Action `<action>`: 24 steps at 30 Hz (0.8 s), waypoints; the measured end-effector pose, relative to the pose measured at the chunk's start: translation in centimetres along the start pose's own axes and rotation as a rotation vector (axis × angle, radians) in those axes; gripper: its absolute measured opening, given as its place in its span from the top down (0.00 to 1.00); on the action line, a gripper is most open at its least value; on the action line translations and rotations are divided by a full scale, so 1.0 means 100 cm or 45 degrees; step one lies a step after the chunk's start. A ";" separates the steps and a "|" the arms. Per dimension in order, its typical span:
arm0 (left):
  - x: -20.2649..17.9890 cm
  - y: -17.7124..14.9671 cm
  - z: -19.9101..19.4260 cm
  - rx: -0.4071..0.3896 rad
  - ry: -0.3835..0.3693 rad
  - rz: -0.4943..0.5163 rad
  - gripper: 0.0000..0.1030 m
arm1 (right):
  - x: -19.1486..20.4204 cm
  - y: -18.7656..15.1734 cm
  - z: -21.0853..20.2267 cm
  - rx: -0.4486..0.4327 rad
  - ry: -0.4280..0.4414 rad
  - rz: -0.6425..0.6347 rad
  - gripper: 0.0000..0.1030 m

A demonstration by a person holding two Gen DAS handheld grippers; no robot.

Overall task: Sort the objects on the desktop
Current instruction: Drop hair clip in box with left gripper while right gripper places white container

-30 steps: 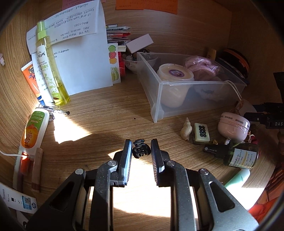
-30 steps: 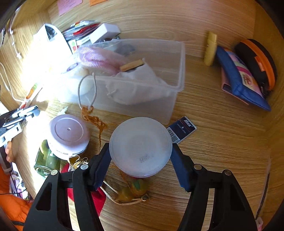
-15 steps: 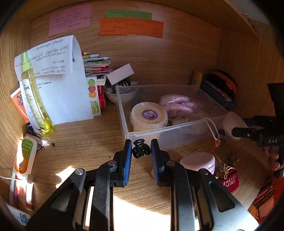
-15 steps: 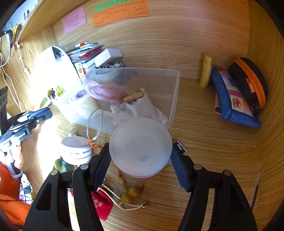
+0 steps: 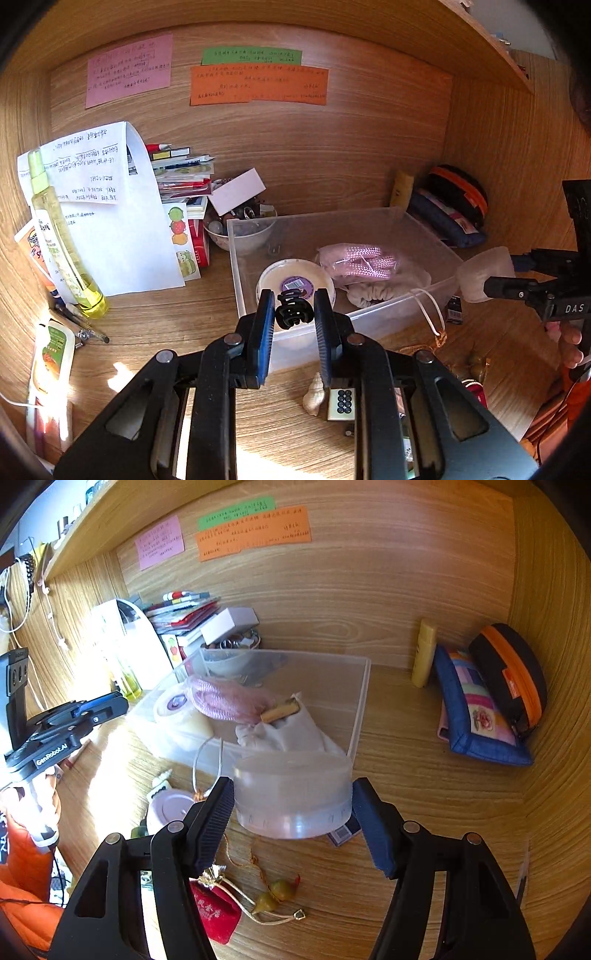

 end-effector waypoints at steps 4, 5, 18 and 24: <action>0.001 0.001 0.008 0.015 -0.012 -0.014 0.80 | -0.001 0.008 -0.001 -0.032 0.009 -0.011 0.39; 0.001 0.001 0.011 0.023 -0.018 -0.020 0.80 | -0.001 0.011 0.000 -0.040 0.011 -0.011 0.39; -0.014 0.001 0.030 0.079 -0.091 0.005 0.80 | 0.000 0.036 0.019 -0.091 -0.018 -0.055 0.39; -0.031 0.004 0.042 0.105 -0.133 0.058 0.80 | -0.007 0.035 0.039 -0.045 -0.043 -0.052 0.39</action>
Point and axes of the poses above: each gripper's, at about its wrist camera, not at the fingertips, and z roughly the way its jaws point, x to its left, y to its top, the point moved 6 cm from there along z, roughly the way its jaws point
